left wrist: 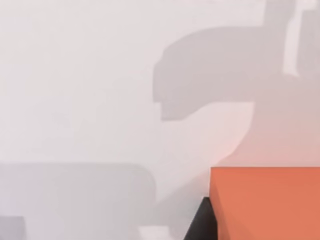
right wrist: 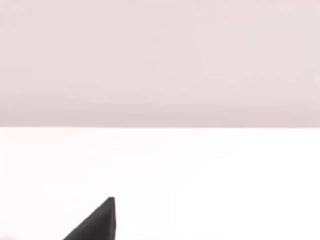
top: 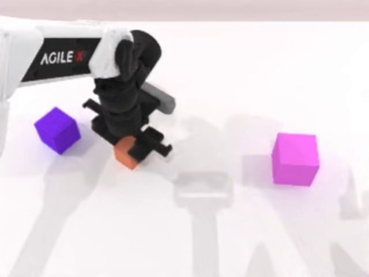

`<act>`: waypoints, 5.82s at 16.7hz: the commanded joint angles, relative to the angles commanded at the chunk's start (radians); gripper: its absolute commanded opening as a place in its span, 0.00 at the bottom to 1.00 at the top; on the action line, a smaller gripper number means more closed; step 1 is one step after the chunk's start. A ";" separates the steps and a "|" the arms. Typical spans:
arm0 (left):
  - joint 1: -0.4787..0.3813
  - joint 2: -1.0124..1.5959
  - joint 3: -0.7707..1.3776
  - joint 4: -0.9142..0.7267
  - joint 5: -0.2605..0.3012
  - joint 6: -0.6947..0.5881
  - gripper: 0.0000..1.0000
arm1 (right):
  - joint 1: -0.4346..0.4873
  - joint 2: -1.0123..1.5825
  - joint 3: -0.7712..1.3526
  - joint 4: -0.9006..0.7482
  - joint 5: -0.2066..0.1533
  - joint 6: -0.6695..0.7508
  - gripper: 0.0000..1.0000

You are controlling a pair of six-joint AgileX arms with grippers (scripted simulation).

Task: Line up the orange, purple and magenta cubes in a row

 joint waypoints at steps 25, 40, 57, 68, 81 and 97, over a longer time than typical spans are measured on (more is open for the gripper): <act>-0.007 -0.095 0.198 -0.264 0.006 -0.039 0.00 | 0.000 0.000 0.000 0.000 0.000 0.000 1.00; -0.450 0.162 0.689 -0.523 -0.022 -1.082 0.00 | 0.000 0.000 0.000 0.000 0.000 0.000 1.00; -0.489 0.180 0.486 -0.282 -0.026 -1.162 0.00 | 0.000 0.000 0.000 0.000 0.000 0.000 1.00; -0.490 0.183 0.474 -0.270 -0.026 -1.163 0.45 | 0.000 0.000 0.000 0.000 0.000 0.000 1.00; -0.490 0.183 0.474 -0.270 -0.026 -1.163 1.00 | 0.000 0.000 0.000 0.000 0.000 0.000 1.00; -0.481 0.166 0.715 -0.529 -0.026 -1.168 1.00 | 0.000 0.000 0.000 0.000 0.000 0.000 1.00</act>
